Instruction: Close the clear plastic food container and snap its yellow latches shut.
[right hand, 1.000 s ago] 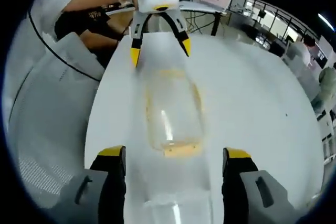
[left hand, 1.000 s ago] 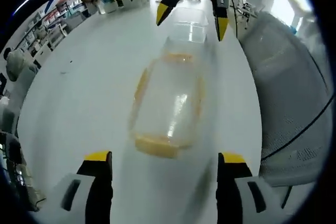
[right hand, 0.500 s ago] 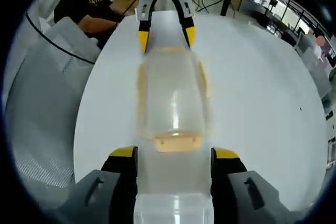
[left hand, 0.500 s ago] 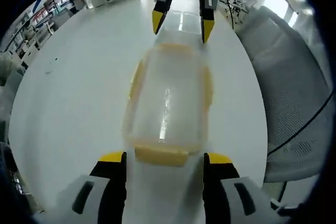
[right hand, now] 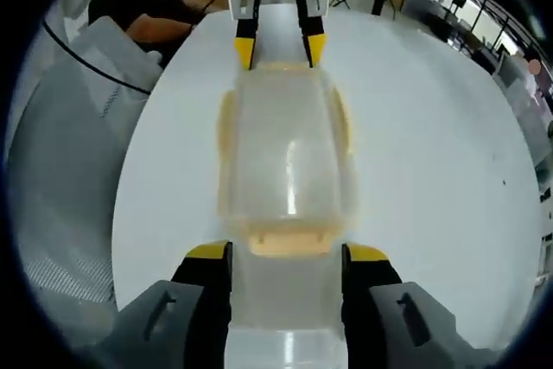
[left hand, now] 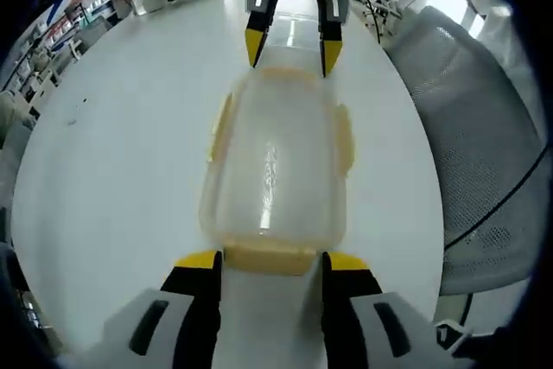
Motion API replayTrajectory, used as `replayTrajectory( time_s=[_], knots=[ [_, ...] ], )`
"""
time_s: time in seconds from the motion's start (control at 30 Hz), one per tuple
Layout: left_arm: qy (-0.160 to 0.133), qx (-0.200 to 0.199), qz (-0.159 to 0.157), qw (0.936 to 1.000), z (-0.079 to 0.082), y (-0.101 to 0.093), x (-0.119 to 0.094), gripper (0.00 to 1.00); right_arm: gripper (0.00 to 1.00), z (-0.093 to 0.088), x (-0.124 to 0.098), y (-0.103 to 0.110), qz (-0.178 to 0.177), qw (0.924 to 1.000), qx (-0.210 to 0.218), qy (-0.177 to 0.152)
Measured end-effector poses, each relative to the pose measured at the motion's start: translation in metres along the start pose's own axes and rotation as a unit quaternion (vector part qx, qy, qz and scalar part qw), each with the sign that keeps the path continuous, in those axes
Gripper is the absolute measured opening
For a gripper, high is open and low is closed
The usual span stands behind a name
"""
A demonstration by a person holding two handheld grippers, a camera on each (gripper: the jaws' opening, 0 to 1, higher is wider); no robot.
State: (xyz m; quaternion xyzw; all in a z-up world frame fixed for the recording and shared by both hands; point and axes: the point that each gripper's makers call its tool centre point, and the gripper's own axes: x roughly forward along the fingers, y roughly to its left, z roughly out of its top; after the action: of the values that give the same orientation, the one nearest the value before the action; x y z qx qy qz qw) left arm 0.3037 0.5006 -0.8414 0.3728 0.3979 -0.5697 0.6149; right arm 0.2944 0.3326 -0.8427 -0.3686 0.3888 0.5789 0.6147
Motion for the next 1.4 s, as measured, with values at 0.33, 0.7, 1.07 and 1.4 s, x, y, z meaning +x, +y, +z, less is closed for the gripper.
replayTrajectory(
  time_s=[0.33,0.7,1.07,1.4],
  knots=[
    [-0.002,0.008,0.002,1.0000,-0.0018,0.0033,0.0006,0.38,0.38,0.0071,0.0074,-0.0023,-0.001,0.9986,-0.034,0.041],
    [0.002,0.024,-0.005,0.9997,-0.0021,0.0023,0.0013,0.34,0.37,0.0052,0.0065,-0.0011,0.013,0.9964,-0.039,0.074],
    [0.018,0.025,-0.005,0.9995,-0.0001,0.0039,0.0024,0.33,0.36,0.0028,0.0052,-0.0031,0.015,0.9962,-0.036,0.078],
    [0.022,0.023,-0.005,0.9995,0.0011,0.0044,0.0026,0.32,0.36,0.0015,0.0041,-0.0019,0.014,0.9965,-0.031,0.077]
  ],
)
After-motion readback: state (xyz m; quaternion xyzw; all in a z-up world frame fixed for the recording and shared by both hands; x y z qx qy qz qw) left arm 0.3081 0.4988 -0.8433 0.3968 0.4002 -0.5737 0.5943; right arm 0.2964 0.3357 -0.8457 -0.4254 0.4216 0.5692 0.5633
